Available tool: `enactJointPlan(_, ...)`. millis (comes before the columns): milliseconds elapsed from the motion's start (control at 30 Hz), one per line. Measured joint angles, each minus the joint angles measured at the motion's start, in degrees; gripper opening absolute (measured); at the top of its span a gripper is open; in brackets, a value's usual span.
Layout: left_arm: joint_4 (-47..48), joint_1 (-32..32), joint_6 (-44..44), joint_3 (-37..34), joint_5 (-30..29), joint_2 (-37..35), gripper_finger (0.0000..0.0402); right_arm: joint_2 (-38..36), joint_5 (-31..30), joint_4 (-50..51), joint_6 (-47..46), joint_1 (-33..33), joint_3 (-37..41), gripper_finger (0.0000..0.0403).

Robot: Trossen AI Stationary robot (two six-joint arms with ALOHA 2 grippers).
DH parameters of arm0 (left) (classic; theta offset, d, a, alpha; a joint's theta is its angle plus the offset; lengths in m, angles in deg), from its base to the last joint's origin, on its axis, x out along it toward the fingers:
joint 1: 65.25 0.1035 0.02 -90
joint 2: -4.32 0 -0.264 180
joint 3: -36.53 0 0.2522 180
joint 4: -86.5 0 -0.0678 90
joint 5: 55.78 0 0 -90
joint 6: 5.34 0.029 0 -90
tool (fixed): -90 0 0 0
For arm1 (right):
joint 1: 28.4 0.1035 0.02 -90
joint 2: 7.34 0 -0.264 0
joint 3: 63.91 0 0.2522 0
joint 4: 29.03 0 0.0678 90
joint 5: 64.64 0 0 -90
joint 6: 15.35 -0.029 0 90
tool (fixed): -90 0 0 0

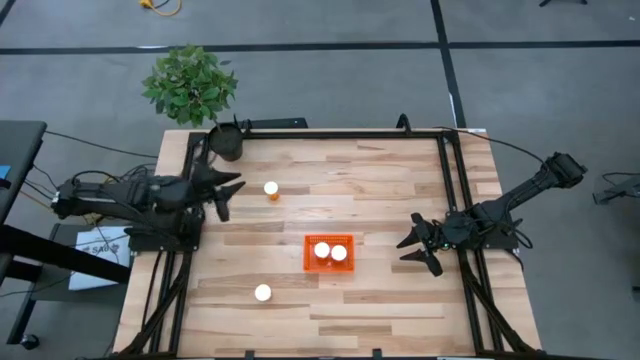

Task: Pick and place pill bottles into a basket
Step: Put the orange pill bottle into the orange bin

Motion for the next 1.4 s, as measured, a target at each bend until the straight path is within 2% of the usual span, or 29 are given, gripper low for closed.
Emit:
enactJointPlan(133,4.8,3.17,-3.83,0.0,3.68,4.49,0.0119,0.0,0.0,0.0,-0.01,0.01,0.02,0.0171)
enactJointPlan(300,2.65,6.76,-5.13,-1.29,5.02,7.31,0.0119,0.0,0.0,0.0,0.01,0.01,0.02,0.0171)
enactJointPlan(533,-6.79,9.0,-11.39,-12.56,12.6,2.24,0.0119,0.0,0.0,0.0,0.01,0.01,0.02,0.0171)
enactJointPlan(767,-9.66,9.0,-13.5,-16.59,13.41,-0.3,0.0119,0.0,0.01,0.0,0.01,-0.02,0.01,0.0171)
enactJointPlan(1067,-10.37,9.02,-14.4,-16.72,13.85,10.73,0.0119,0.0,0.01,0.0,-0.01,0.01,0.0,0.0171)
enactJointPlan(1267,-14.79,9.05,-14.47,-16.72,14.3,18.69,0.0121,0.0,0.0,0.0,-0.01,-0.01,0.01,0.0171)
enactJointPlan(1400,-17.82,9.31,-14.49,-16.72,14.33,23.4,0.0137,0.02,0.0,0.01,-0.01,-0.02,0.01,0.0171)
